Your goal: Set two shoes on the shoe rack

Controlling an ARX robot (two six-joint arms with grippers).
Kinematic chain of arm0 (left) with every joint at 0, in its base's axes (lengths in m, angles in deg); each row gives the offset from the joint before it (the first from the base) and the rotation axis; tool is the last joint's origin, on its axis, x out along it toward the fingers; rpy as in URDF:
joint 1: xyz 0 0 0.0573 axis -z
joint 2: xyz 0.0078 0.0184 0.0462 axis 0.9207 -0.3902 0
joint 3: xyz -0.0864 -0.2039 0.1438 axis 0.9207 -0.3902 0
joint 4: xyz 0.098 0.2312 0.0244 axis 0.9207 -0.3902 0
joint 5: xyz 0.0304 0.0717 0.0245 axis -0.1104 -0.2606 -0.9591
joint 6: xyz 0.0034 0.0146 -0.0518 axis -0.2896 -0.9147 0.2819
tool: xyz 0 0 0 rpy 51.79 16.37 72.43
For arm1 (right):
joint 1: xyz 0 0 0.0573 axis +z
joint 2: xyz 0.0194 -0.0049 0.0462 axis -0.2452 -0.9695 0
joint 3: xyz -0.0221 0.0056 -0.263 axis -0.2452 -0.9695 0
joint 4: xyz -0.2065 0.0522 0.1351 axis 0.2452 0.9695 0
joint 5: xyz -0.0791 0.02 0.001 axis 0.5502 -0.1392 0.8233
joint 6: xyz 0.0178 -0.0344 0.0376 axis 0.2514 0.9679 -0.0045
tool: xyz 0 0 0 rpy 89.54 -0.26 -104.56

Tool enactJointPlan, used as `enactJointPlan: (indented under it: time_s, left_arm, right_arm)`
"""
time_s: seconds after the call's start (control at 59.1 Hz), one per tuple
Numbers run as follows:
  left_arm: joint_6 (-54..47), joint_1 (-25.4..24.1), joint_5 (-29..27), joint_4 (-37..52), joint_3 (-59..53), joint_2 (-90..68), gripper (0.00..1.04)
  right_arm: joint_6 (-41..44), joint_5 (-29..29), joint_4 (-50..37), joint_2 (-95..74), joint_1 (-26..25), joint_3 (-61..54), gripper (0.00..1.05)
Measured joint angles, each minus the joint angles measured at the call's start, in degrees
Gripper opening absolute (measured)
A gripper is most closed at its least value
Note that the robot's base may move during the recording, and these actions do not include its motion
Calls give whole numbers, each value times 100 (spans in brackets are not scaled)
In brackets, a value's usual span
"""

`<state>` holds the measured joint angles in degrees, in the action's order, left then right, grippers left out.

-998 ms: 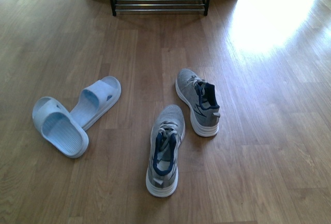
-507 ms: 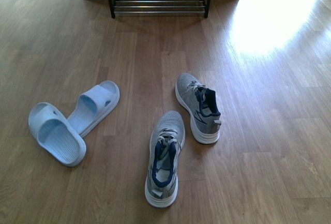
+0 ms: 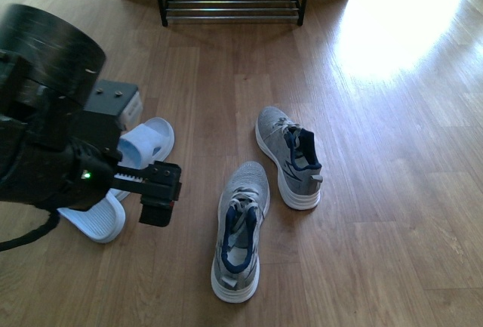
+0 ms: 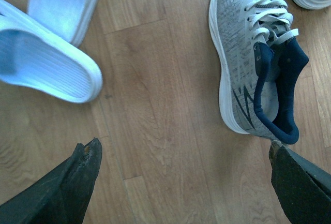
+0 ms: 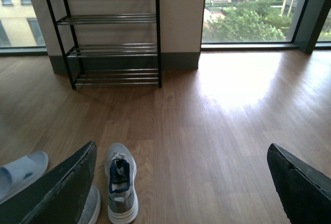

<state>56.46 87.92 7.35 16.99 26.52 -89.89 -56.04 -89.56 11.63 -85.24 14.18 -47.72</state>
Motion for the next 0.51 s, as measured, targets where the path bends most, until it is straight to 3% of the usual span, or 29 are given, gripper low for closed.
enactJointPlan:
  time_s: [0.237, 0.507]
  left_arm:
    - [216, 208, 675, 57, 660, -1176, 95]
    - [387, 229, 710, -116, 1513, -2092, 95]
  right_arm:
    - [0, 0, 0, 0, 0, 0, 96]
    - [0, 2, 0, 0, 0, 0, 96]
